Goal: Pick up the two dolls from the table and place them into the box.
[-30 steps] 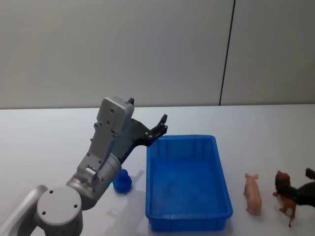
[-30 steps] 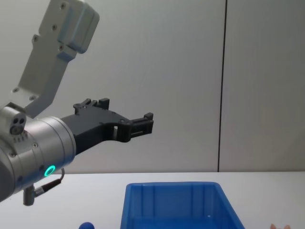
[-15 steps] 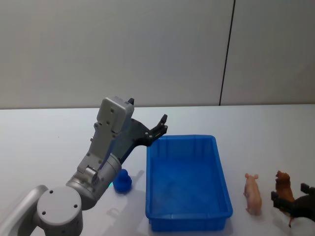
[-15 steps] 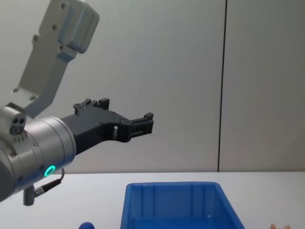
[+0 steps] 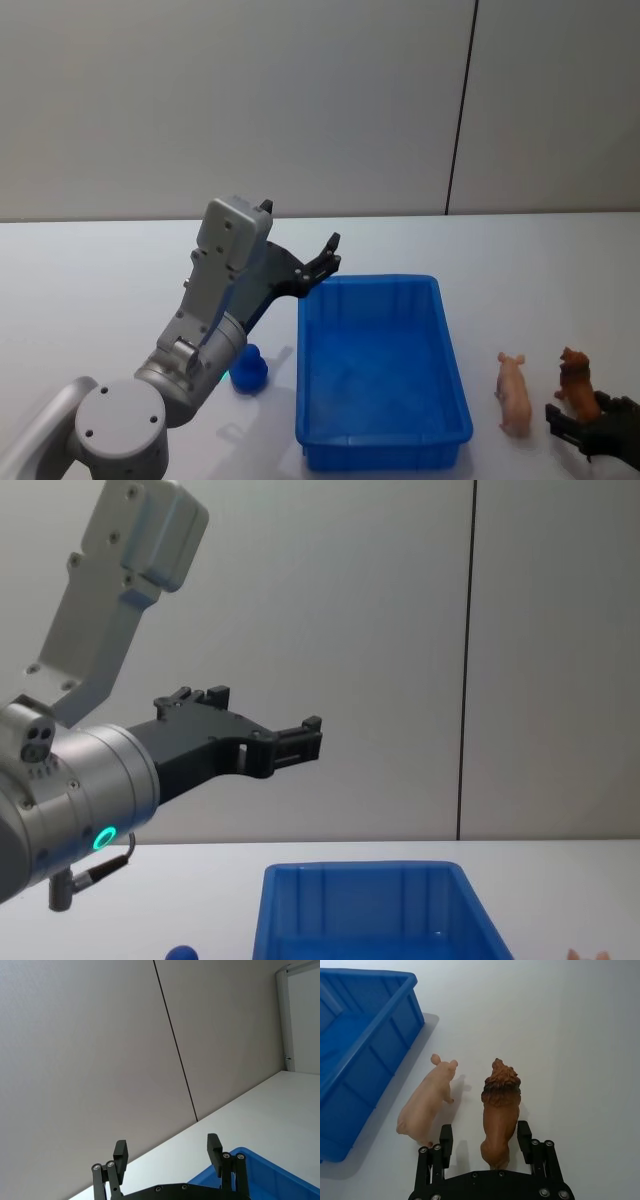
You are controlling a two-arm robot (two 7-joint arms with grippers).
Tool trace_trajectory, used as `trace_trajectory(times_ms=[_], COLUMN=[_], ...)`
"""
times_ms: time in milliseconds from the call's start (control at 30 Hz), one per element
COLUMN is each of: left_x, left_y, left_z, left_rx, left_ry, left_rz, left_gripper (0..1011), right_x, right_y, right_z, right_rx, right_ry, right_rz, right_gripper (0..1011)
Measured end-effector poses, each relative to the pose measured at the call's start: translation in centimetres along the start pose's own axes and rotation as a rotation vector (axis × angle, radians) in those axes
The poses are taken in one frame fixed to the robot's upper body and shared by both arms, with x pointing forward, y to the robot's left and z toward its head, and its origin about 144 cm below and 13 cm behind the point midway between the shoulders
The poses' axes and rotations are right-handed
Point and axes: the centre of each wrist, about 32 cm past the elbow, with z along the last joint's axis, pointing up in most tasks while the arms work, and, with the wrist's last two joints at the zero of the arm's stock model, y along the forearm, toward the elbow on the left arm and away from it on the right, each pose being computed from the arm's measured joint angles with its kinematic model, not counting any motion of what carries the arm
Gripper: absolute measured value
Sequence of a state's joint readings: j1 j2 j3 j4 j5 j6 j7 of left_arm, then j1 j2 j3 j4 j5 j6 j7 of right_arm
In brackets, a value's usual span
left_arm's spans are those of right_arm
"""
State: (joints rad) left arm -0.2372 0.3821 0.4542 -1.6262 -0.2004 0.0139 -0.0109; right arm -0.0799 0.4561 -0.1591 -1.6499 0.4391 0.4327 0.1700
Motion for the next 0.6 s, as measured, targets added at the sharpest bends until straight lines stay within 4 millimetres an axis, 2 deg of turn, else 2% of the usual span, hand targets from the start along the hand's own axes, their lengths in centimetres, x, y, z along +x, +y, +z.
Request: trace_trajectory(times_ms=[100, 200, 300, 367, 400, 533, 600], left_x=[0.00, 0.00, 0.00, 0.00, 0.00, 0.00, 0.00], left_y=[0.00, 0.00, 0.00, 0.00, 0.00, 0.00, 0.00], left_z=[0.00, 0.00, 0.00, 0.00, 0.00, 0.00, 0.00], left_rx=[0.000, 0.000, 0.000, 0.000, 0.000, 0.000, 0.000], left_ry=[0.000, 0.000, 0.000, 0.000, 0.000, 0.000, 0.000], left_rz=[0.000, 0.000, 0.000, 0.000, 0.000, 0.000, 0.000], left_gripper=[1003, 1003, 1003, 1003, 1003, 1003, 1003], right_x=[-0.03, -0.08, -0.10, -0.10, -0.10, -0.13, -0.13], right_y=[0.08, 0.15, 0.16, 0.16, 0.16, 0.05, -0.04], right_z=[-0.05, -0.11, -0.12, -0.12, -0.12, 0.01, 0.14], right_rx=[-0.006, -0.011, -0.012, -0.012, -0.012, -0.002, 0.007], right_ry=[0.002, 0.005, 0.006, 0.007, 0.007, 0.005, 0.001], right_rz=[-0.003, -0.008, -0.012, -0.015, -0.015, -0.022, -0.026], right_gripper=[781, 643, 586, 484, 484, 340, 305])
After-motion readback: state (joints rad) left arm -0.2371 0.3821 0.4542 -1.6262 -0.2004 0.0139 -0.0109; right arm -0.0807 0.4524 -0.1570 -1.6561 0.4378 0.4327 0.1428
